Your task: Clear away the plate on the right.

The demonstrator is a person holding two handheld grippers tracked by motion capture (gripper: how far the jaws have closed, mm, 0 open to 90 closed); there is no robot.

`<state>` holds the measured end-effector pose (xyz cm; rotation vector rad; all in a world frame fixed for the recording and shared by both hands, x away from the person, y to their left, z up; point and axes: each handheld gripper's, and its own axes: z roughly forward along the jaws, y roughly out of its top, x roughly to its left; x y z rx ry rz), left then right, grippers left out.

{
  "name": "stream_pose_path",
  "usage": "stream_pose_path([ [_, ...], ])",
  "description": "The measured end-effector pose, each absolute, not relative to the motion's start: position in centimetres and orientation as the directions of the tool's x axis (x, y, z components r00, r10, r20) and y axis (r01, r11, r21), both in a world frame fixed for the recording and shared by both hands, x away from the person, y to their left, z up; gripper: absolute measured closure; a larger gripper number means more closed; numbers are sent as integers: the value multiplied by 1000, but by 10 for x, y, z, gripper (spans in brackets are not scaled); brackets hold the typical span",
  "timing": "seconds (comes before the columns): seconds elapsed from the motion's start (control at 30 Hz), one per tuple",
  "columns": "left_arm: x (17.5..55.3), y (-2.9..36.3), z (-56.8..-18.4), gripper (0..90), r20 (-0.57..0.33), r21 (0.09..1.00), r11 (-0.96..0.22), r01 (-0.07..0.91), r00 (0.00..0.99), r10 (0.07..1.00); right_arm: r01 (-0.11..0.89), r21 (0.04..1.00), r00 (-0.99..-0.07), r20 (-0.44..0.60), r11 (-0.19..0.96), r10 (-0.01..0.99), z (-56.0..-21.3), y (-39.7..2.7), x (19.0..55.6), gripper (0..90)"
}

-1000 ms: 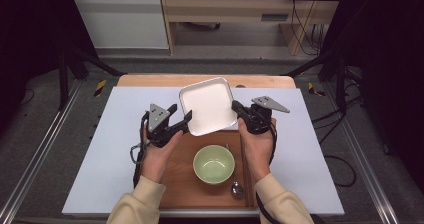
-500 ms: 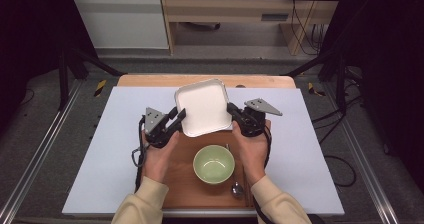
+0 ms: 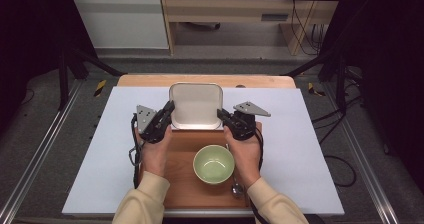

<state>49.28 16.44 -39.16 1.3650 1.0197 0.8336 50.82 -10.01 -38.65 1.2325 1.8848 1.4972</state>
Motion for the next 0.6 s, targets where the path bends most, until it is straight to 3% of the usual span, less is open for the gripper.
stream_pose_path([
  [0.23,486,177,-391,893,-48,997,24,74,351,935,384,922,-565,191,52,803,-392,-91,510,807],
  [0.6,488,207,-401,893,-57,993,23,114,303,951,369,925,-600,166,87,783,-391,-96,512,462],
])
